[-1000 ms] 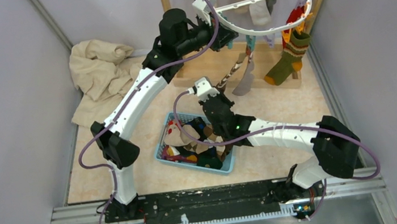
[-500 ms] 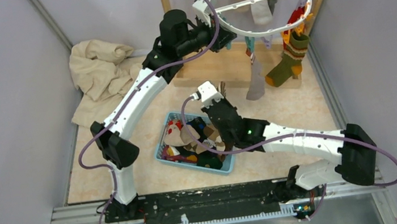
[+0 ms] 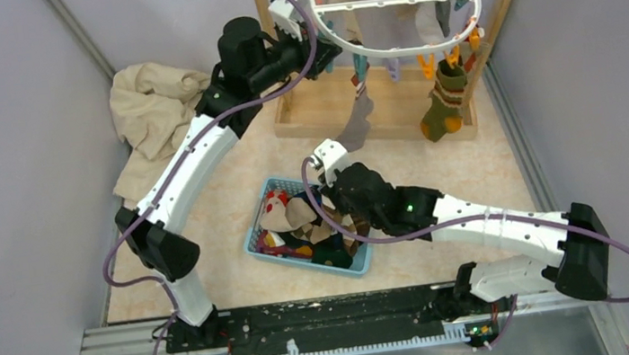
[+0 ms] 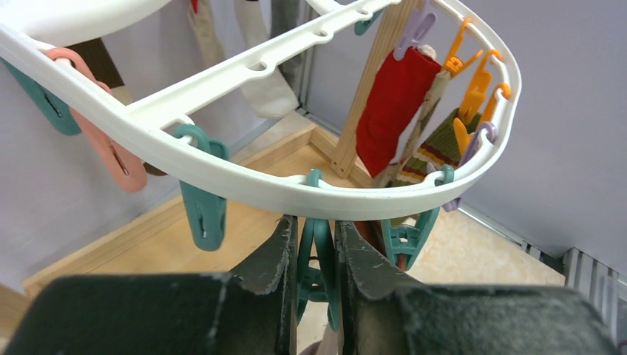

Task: Remove the socks clipped to the hanger
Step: Remove the sock from the hanger, then place the sock in the bin, then adjust the sock in the bin.

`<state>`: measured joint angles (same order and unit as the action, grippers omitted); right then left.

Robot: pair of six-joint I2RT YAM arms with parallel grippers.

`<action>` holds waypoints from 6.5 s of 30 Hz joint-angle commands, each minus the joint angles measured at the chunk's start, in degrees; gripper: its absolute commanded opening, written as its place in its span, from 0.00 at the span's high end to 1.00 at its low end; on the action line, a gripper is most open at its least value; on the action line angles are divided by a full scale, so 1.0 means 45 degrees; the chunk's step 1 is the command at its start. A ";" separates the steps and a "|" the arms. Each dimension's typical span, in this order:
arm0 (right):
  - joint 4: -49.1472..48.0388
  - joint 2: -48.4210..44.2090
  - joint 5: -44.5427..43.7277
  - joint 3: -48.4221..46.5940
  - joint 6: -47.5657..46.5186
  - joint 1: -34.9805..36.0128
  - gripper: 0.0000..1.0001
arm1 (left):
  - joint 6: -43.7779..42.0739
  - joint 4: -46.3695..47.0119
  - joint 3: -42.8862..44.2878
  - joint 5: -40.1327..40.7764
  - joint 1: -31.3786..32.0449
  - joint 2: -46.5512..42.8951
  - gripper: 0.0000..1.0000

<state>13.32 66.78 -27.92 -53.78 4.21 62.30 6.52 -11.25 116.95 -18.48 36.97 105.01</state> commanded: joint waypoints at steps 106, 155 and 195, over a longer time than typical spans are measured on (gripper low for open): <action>0.0226 0.5966 0.4259 -0.2263 0.4147 -0.0214 0.34 | 0.1103 -0.0297 -0.7289 0.1285 -0.1583 -0.6856 0.13; 0.2751 0.3764 0.2966 0.0059 0.4267 -0.1918 0.30 | 0.0947 -0.0003 -0.8470 0.1971 -0.1587 -0.6687 0.14; 0.0216 0.7371 0.5153 -0.1359 0.4200 -0.0094 0.41 | 0.0752 -0.0346 -0.9916 0.2548 -0.1536 -0.6533 0.13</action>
<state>13.13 99.07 -9.34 -62.67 22.59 59.64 10.44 -13.28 72.93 -8.01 30.11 76.40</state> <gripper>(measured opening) 0.578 0.866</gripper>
